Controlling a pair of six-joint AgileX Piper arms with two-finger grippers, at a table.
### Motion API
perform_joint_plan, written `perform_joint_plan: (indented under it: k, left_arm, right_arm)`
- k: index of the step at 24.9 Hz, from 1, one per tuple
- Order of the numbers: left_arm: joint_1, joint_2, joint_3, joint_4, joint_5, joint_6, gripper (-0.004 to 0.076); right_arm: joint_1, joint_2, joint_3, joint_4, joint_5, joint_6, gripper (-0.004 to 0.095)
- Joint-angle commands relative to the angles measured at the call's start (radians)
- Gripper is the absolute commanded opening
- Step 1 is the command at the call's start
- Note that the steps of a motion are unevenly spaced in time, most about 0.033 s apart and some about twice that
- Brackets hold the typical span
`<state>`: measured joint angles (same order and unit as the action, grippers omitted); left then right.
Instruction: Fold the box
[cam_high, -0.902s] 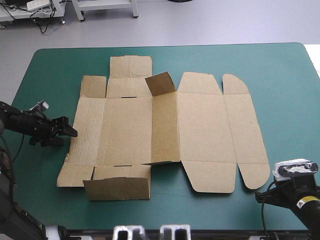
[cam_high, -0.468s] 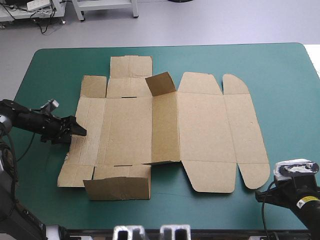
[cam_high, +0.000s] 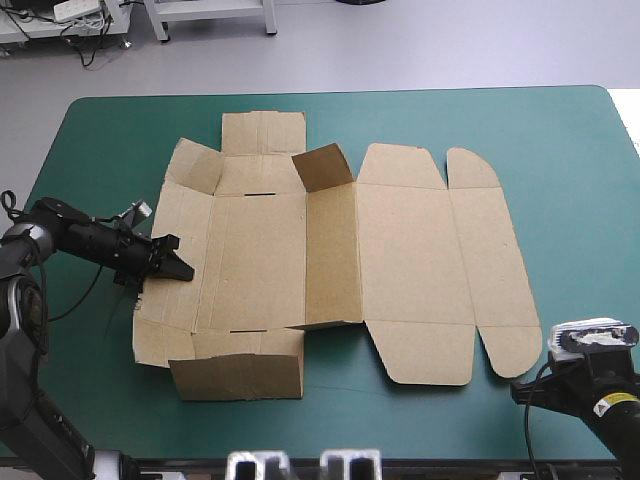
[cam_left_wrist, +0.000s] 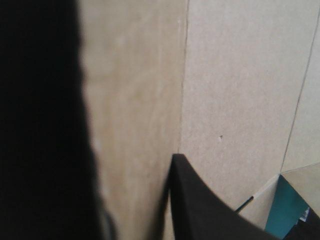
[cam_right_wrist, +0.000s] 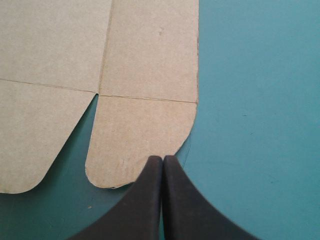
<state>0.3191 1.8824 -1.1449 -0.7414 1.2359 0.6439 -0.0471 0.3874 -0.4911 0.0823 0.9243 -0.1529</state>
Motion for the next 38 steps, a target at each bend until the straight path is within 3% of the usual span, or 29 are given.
perform_joint_plan:
  k: [1,8,18,23,29,33,38]
  left_arm:
    - [-0.028,-0.021,-0.046,0.029,0.065,-0.061,-0.001]
    - [-0.08,-0.125,-0.258,0.091,0.065,-0.067,-0.001]
    - [-0.417,-0.189,-0.561,0.545,0.032,-0.025,-0.001]
    - [-0.674,-0.189,-0.582,0.805,-0.179,0.067,-0.001]
    - [-0.818,-0.189,-0.582,0.923,-0.437,0.078,-0.001]
    - [-0.951,-0.189,-0.582,1.139,-0.462,0.071,-0.001]
    - [-1.049,-0.189,-0.582,1.389,-0.546,-0.046,-0.001]
  right_arm:
    - [0.001,0.008,-0.029,0.0,-0.054,-0.001,-0.0019]
    - [0.001,0.008,-0.029,0.006,-0.054,-0.001,-0.0019]
    - [0.001,0.008,-0.029,0.012,-0.053,0.001,-0.0019]
    - [0.001,0.008,-0.029,0.014,-0.053,0.003,-0.0019]
    - [0.001,0.008,-0.029,0.014,-0.053,0.003,-0.0019]
    - [0.001,0.008,-0.029,0.014,-0.053,0.003,-0.0019]
    - [0.001,0.008,-0.029,0.014,-0.053,0.003,-0.0019]
